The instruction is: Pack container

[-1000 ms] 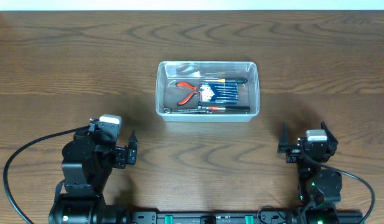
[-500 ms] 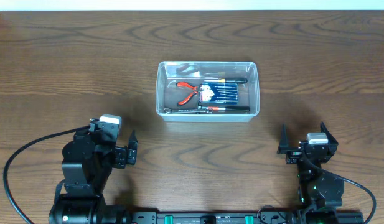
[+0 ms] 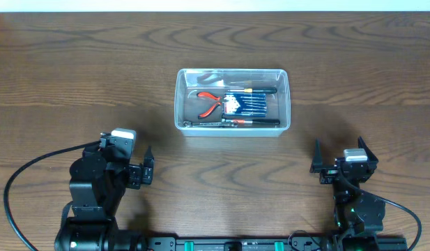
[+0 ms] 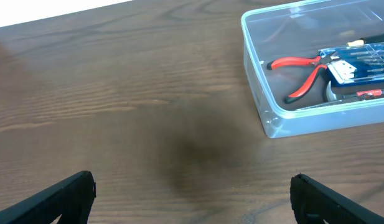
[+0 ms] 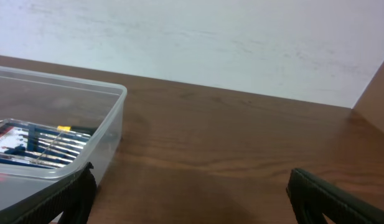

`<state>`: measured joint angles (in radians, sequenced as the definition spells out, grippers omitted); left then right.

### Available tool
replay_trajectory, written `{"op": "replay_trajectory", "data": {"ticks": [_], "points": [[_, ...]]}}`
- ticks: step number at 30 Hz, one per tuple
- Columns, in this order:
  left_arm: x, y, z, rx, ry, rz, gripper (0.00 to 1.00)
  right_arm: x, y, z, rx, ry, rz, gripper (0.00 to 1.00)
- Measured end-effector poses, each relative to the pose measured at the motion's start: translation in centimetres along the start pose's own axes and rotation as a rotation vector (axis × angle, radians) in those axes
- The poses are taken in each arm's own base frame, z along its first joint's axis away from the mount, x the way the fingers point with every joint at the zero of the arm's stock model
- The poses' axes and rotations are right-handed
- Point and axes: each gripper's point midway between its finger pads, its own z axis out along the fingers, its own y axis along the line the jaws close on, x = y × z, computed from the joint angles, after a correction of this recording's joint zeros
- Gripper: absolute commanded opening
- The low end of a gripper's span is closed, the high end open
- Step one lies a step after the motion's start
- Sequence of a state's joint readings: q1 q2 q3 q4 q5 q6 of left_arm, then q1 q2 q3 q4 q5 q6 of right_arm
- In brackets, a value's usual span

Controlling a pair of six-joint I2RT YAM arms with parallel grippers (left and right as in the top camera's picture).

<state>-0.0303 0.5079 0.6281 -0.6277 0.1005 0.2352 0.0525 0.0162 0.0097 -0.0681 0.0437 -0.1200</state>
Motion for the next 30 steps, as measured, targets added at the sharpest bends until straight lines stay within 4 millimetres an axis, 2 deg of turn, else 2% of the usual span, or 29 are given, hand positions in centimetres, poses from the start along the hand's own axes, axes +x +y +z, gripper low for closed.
{"op": "replay_trajectory", "data": {"ticks": [9,11,15,17,20,25,30], "points": [[0.3,-0.4,-0.2,0.018,-0.001,-0.001,0.98,0.0,0.0,0.0,-0.001,0.0,0.0,0.99],[-1.2,-0.6,-0.5,0.027,-0.104,0.006,0.98,0.0,0.0,0.0,-0.003,0.0,0.0,0.99],[-6.0,0.1,-2.3,-0.038,-0.508,0.039,0.98,0.0,0.1,0.0,-0.003,0.001,0.0,0.99],[-6.8,0.6,-2.9,-0.086,-0.64,0.043,0.98,0.0,0.1,0.0,-0.003,0.001,0.0,0.99],[-5.8,1.3,-2.2,-0.145,-0.714,0.031,0.98,0.0,0.1,0.0,-0.003,0.001,0.0,0.99],[-3.5,1.7,-0.2,-0.188,-0.676,0.039,0.98,0.0,0.1,0.0,-0.003,0.001,0.0,0.99],[-2.5,1.8,0.1,-0.209,-0.684,0.053,0.98,0.0,0.1,0.0,-0.003,0.0,0.0,0.99]]}}
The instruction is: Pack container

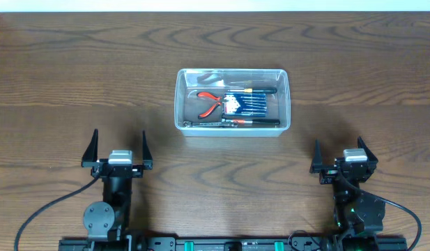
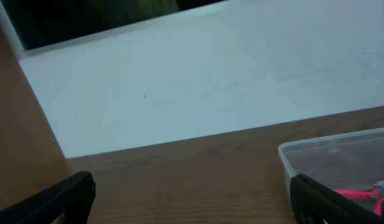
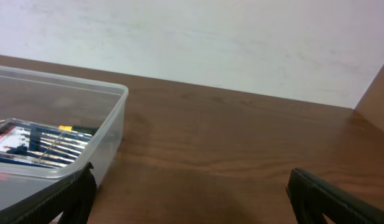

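Observation:
A clear plastic container (image 1: 232, 102) stands mid-table. In it lie red-handled pliers (image 1: 210, 102), a blue card of small screwdrivers (image 1: 248, 103) and a black-and-red tool (image 1: 237, 122) along the near wall. My left gripper (image 1: 118, 148) is parked at the near left, open, with nothing between its fingers. At the near right my right gripper (image 1: 341, 155) also stands open and empty. The container's corner (image 2: 332, 163) shows at the right of the left wrist view; its right end (image 3: 67, 134) shows at the left of the right wrist view.
The table is dark wood (image 1: 75, 77). A pale wall (image 3: 198, 37) runs behind its far edge. Black cables trail from both arm bases at the near edge.
My left arm has drawn back and straightened: its gripper was angled down toward the table beside the container, and now it sits level at the near left, facing the far wall. The right arm is unchanged.

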`<state>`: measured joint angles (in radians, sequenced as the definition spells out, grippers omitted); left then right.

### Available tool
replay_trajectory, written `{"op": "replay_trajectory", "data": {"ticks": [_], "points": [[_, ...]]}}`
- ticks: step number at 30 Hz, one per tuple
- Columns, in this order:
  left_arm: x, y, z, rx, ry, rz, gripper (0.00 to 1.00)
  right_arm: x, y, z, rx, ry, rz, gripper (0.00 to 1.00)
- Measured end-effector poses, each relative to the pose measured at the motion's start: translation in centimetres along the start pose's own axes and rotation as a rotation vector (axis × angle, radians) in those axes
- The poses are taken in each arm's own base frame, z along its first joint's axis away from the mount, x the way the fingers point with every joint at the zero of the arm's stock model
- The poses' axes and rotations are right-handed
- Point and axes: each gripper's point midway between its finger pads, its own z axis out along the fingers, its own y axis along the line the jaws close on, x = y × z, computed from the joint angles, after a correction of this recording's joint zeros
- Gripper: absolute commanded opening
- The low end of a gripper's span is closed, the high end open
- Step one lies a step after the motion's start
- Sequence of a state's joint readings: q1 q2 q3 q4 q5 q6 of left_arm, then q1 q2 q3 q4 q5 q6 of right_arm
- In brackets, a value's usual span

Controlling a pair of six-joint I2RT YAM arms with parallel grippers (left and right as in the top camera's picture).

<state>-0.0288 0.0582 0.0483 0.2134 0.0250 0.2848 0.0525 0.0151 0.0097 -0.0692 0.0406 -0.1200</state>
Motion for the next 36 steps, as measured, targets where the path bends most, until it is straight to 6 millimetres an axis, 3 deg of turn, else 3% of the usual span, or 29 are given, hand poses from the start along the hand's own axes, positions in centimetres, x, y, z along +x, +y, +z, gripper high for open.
{"op": "replay_trajectory", "data": {"ticks": [10,36], "points": [[5.8,-2.5,-0.8,0.116,0.192,-0.012,0.98,0.0,0.0,0.0,0.0,0.0,0.0,0.99],[5.7,-2.6,-0.9,0.113,0.202,-0.119,0.98,0.0,0.0,0.0,0.001,0.0,0.0,0.99]]}}
